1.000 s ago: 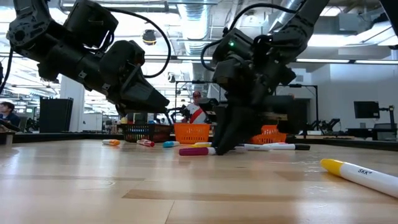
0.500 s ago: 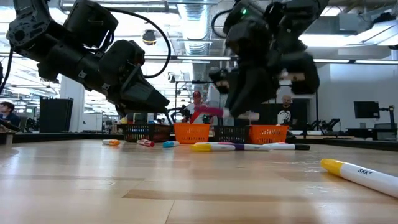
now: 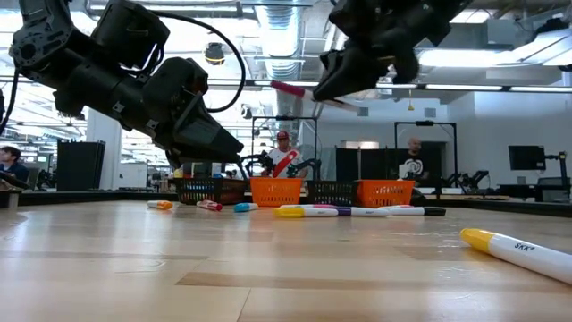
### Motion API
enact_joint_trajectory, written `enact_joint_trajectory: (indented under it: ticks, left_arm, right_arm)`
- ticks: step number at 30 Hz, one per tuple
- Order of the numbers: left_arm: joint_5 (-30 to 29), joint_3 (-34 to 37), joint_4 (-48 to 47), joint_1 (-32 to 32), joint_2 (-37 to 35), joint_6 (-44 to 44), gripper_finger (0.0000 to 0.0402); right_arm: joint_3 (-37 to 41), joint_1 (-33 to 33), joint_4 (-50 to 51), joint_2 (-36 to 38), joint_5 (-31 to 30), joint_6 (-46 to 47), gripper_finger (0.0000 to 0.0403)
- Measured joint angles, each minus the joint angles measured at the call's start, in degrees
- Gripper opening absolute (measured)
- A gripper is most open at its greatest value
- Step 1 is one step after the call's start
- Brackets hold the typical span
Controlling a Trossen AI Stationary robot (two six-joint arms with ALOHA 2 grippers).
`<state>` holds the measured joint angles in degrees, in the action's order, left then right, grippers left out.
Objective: Pick & Place Markers
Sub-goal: Put the small purple marker pen into the right black basket
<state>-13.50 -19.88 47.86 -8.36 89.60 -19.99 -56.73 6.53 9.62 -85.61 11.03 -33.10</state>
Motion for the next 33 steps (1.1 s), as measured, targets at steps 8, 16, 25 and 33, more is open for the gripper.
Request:
enact_joint_trajectory:
  ticks: [8,16,25,33]
  left_arm:
    - [0.0,0.0,0.0,0.0,0.0,0.0,0.0159]
    - [-0.26,0.0,0.02,0.0,0.0,0.07,0.0159]
    - [-0.45,0.0,0.03,0.0,0.0,0.17,0.0159]
    - [-0.44,0.0,0.02,0.0,0.0,0.17,0.0159]
  right_arm:
    - [-0.07,13.15,-10.74,-0.68,-2.21,12.98,0.0025]
    - [-0.04,25.22,-24.75,-8.27,-2.01,30.12,0.0031]
    - [-0.02,30.77,-32.69,-19.31,-2.62,39.37,0.0036]
    - [-0.02,31.7,-31.48,-21.56,-3.7,39.37,0.0026]
